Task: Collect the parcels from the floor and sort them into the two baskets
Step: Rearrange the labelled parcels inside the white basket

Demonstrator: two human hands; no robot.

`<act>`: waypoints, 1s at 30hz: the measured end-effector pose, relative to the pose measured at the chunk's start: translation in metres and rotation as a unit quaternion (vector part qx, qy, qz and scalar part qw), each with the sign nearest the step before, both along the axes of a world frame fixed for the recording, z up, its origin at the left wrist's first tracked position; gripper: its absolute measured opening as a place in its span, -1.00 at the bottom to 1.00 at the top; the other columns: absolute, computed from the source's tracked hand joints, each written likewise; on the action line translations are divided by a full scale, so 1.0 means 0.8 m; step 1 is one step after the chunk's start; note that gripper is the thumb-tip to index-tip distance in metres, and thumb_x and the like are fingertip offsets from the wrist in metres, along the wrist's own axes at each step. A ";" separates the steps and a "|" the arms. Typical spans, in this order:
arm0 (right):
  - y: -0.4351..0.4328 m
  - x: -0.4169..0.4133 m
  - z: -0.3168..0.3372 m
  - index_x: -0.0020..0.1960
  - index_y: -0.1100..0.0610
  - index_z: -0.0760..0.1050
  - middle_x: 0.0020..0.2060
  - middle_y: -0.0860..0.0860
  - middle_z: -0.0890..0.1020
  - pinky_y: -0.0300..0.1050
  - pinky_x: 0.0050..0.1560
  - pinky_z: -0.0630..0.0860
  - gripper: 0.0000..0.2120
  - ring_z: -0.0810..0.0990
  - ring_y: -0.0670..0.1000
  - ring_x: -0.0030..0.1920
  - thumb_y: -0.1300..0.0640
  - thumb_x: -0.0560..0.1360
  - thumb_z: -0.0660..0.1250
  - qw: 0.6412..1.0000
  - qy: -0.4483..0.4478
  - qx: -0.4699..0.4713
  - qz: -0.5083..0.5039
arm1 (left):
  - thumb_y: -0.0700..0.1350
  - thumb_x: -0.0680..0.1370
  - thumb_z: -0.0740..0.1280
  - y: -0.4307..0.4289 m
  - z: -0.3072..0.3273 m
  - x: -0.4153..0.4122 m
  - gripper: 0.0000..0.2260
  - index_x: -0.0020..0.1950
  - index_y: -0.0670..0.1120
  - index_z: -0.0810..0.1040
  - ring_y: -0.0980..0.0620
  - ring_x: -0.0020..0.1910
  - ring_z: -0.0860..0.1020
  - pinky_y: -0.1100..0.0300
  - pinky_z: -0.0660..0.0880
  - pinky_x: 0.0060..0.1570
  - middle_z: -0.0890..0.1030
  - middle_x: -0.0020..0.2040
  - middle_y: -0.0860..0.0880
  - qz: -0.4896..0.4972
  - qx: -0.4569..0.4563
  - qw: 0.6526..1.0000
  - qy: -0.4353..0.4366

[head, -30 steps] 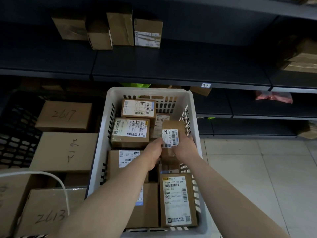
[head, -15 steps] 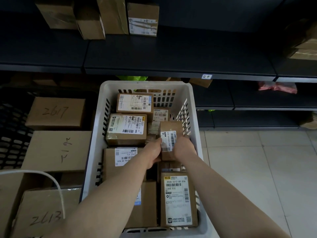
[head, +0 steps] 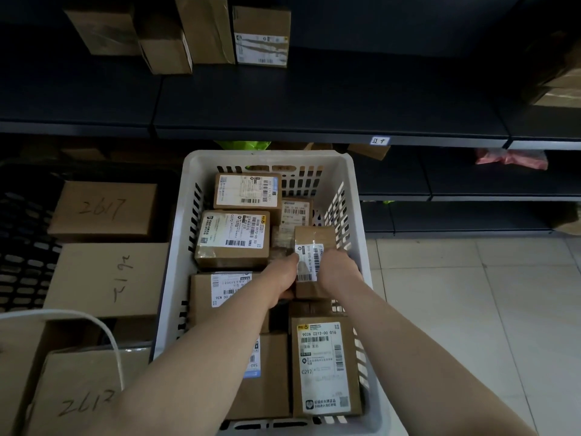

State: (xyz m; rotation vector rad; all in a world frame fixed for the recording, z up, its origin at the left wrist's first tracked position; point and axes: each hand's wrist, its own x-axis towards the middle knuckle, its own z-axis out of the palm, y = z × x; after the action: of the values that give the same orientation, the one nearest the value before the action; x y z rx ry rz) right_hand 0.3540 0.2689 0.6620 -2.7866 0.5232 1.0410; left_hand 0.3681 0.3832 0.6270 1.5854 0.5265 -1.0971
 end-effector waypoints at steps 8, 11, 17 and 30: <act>-0.004 0.001 0.002 0.37 0.30 0.39 0.30 0.21 0.46 0.00 0.20 0.53 -0.65 0.50 0.20 0.27 0.29 0.60 0.15 0.998 0.014 -0.008 0.068 | 0.07 0.67 0.04 -0.001 0.009 -0.002 -0.69 0.23 0.02 0.51 -0.02 0.11 0.52 0.03 0.46 0.23 0.58 0.07 -0.01 0.013 -0.005 1.000 0.019; -0.001 0.001 -0.002 0.41 0.30 0.33 0.31 0.23 0.45 0.03 0.22 0.52 -0.59 0.46 0.22 0.30 0.27 0.57 0.19 0.998 0.027 0.016 0.052 | 0.04 0.68 0.05 -0.002 0.013 -0.003 -0.69 0.18 0.00 0.55 -0.02 0.06 0.54 0.06 0.48 0.12 0.61 0.11 -0.04 0.027 -0.016 0.999 0.029; -0.007 -0.007 0.001 0.32 0.32 0.39 0.21 0.25 0.52 -0.05 0.07 0.48 -0.68 0.54 0.22 0.20 0.26 0.58 0.17 0.998 -0.010 0.063 -0.019 | -0.03 0.65 0.13 0.005 0.008 -0.012 -0.72 0.23 -0.03 0.57 -0.03 0.03 0.57 0.06 0.51 0.05 0.65 0.08 -0.05 0.045 -0.023 0.997 0.056; -0.006 -0.010 -0.009 0.39 0.26 0.24 0.20 0.18 0.56 -0.09 -0.06 0.50 -0.50 0.58 0.16 0.18 0.28 0.50 0.31 0.998 0.002 0.063 -0.027 | -0.10 0.65 0.16 0.003 0.013 -0.023 -0.74 0.28 -0.11 0.52 -0.05 0.14 0.55 -0.02 0.46 0.26 0.61 0.17 -0.04 0.056 -0.009 0.998 0.029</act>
State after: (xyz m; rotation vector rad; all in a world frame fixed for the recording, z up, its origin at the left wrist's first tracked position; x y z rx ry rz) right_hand 0.3457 0.2645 0.6547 -2.6463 0.5125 1.0315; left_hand 0.3498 0.3853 0.6374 1.4935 0.6352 -1.0626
